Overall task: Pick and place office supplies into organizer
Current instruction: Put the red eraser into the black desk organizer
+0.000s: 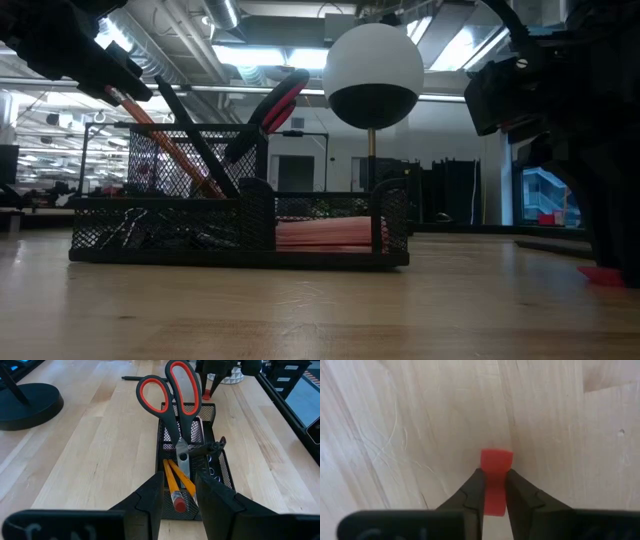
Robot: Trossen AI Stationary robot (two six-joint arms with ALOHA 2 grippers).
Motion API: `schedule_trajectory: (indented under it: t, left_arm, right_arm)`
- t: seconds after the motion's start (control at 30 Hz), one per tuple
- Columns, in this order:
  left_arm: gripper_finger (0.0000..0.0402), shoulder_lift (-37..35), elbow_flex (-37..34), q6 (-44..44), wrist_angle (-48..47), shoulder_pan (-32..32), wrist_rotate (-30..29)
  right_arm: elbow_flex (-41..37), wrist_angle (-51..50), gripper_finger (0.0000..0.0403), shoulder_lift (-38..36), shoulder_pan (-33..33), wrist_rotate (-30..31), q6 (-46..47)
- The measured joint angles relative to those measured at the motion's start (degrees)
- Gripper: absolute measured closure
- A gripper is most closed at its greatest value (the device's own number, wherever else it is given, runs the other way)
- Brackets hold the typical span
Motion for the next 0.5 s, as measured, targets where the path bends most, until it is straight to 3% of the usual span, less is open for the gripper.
schedule_trajectory:
  t: [0.23,0.5]
  left_arm:
    - [0.0296,0.0,0.0,0.0,0.0,0.0,0.0]
    - [0.0296,0.0,0.0,0.0,0.1,0.0,-0.1]
  right_arm:
    - [2.0,-1.2,0.0346,0.2,0.0,0.0,-0.7]
    - [10.8,3.6,0.0347,0.2,-0.2,1.1,-7.2]
